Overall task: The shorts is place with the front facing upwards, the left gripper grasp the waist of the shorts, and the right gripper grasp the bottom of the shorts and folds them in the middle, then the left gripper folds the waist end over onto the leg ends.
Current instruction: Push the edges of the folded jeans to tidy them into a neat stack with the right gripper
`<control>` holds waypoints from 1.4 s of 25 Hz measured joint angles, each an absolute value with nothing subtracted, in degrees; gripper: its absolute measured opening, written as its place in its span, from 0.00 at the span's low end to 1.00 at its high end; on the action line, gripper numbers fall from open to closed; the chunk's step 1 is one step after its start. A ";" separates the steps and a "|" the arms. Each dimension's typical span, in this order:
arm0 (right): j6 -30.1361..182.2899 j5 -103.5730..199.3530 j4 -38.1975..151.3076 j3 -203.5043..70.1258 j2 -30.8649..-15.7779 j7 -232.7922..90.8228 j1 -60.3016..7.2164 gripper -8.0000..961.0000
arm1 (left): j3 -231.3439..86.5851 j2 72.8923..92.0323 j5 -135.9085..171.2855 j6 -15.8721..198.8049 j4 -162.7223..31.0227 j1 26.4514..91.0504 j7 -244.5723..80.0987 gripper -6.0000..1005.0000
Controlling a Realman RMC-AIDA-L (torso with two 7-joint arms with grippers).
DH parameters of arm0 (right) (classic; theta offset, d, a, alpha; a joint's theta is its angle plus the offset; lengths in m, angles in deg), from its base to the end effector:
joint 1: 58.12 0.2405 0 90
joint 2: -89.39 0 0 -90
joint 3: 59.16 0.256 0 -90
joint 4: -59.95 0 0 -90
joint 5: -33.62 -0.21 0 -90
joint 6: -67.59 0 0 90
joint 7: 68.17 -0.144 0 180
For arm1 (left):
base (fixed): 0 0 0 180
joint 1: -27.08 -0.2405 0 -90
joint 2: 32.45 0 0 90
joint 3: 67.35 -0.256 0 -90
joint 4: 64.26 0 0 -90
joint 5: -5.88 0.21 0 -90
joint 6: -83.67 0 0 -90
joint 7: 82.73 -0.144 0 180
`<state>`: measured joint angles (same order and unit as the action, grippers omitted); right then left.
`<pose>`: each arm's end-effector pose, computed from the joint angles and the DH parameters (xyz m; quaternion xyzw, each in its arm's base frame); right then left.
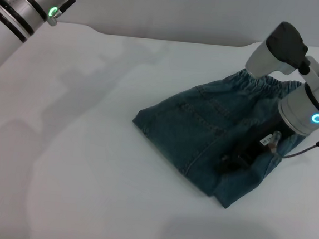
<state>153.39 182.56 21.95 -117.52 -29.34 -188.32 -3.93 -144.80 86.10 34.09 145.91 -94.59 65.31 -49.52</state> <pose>0.1890 0.3849 -0.0400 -0.9484 0.2782 -0.1504 0.0235 -0.1486 0.4280 0.0245 -0.7705 -0.0318 -0.4585 0.4418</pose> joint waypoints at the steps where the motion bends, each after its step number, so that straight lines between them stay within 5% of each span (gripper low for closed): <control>1: 153.17 182.45 22.01 -117.52 -29.34 -188.32 -3.72 0.36 | -144.80 86.10 34.09 145.91 -94.59 65.31 -49.52 0.66; 35: 147.57 174.48 20.87 -117.74 -29.18 -189.23 -1.49 0.36 | -146.17 86.01 34.03 145.55 -97.40 64.24 -50.37 0.66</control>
<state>147.57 174.48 20.87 -117.74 -29.18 -189.23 -1.49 -146.17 86.01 34.03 145.55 -97.40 64.24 -50.37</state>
